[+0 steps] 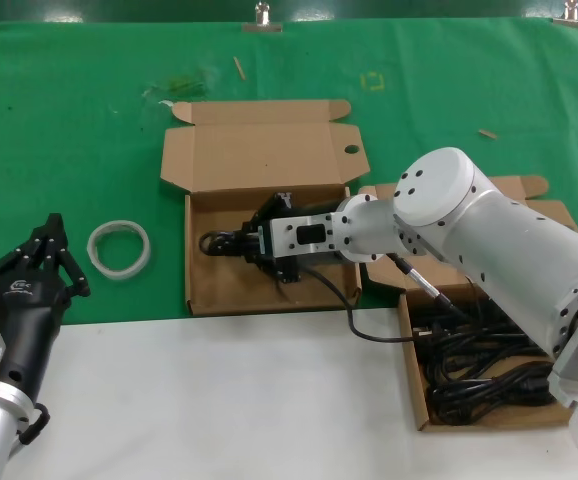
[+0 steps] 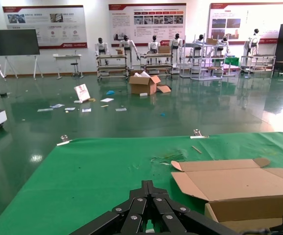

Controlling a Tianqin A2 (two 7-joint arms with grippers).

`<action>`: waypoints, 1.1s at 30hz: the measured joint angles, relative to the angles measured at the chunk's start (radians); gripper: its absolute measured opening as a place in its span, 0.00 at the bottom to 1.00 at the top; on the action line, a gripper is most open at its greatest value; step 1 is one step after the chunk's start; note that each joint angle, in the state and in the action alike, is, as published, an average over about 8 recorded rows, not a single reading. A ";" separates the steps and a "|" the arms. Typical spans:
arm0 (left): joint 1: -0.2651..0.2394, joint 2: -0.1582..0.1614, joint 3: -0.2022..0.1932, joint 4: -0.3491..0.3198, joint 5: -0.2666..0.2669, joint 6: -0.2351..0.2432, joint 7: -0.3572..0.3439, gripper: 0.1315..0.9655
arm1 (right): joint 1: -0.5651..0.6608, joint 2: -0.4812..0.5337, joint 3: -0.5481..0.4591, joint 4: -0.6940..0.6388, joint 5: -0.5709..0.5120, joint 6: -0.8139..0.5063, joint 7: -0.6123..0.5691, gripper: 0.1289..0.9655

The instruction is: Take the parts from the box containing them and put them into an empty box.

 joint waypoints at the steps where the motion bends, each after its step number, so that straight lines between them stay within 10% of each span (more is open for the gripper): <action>1: 0.000 0.000 0.000 0.000 0.000 0.000 0.000 0.01 | 0.000 0.000 0.000 0.000 0.001 0.000 -0.001 0.12; 33: 0.000 0.000 0.000 0.000 0.000 0.000 0.000 0.01 | 0.029 0.001 0.156 -0.088 -0.002 -0.050 -0.107 0.62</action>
